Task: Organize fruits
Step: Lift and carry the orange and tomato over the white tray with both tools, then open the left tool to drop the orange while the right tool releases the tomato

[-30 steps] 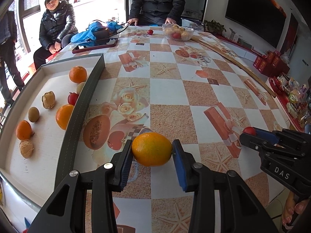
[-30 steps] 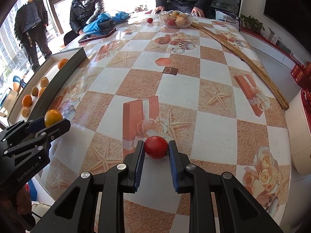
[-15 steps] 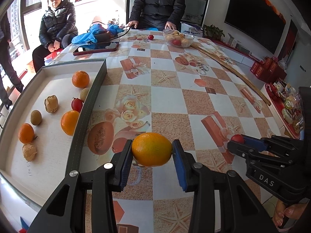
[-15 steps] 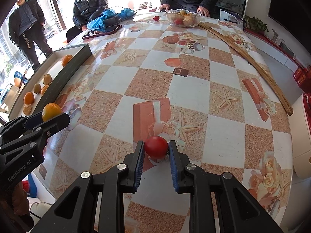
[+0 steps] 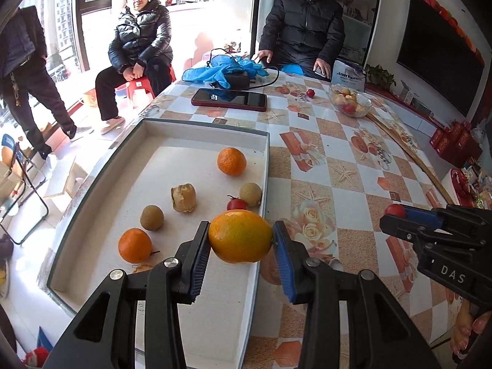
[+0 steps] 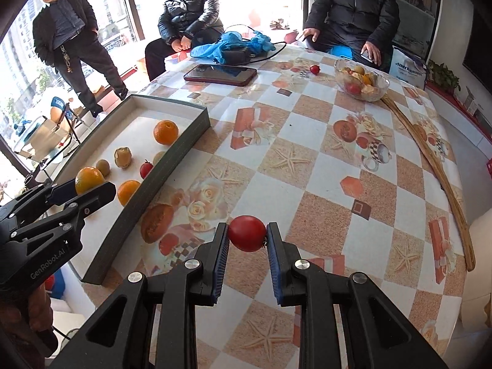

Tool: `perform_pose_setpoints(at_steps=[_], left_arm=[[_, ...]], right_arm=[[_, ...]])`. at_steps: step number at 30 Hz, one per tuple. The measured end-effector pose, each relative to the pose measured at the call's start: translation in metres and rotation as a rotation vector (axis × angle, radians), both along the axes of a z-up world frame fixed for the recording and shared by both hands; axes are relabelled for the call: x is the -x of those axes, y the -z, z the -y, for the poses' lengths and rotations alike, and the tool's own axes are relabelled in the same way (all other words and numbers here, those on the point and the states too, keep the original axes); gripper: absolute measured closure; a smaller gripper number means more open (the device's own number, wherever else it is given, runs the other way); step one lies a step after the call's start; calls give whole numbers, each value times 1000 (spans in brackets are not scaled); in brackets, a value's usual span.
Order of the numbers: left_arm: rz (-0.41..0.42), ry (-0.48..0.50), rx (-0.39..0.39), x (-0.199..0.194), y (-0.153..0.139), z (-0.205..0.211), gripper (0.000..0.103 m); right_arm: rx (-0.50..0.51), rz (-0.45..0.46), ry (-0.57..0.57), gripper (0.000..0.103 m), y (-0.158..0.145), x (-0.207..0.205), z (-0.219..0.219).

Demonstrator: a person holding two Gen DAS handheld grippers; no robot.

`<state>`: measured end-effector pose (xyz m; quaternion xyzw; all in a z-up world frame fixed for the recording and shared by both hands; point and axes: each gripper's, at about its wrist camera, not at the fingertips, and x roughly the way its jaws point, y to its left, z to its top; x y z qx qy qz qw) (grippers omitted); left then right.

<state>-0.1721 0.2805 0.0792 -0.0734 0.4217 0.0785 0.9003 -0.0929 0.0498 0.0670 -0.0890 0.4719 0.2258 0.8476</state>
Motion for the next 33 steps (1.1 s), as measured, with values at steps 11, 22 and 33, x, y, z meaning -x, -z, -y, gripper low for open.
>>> perform_pose_setpoints(at_steps=[11,22,33], left_arm=[[-116,-79,5,-6,30,-49,60],[-145,-63,-20,-11,39,-47,65],[-129,-64,-101,-9,37,-38,19]], right_arm=[[-38,-129,-167,77,7,-34,-107],[18,-169,-226,77,21,-43,-143],[6,-213,-235,43,27,-49,-149]])
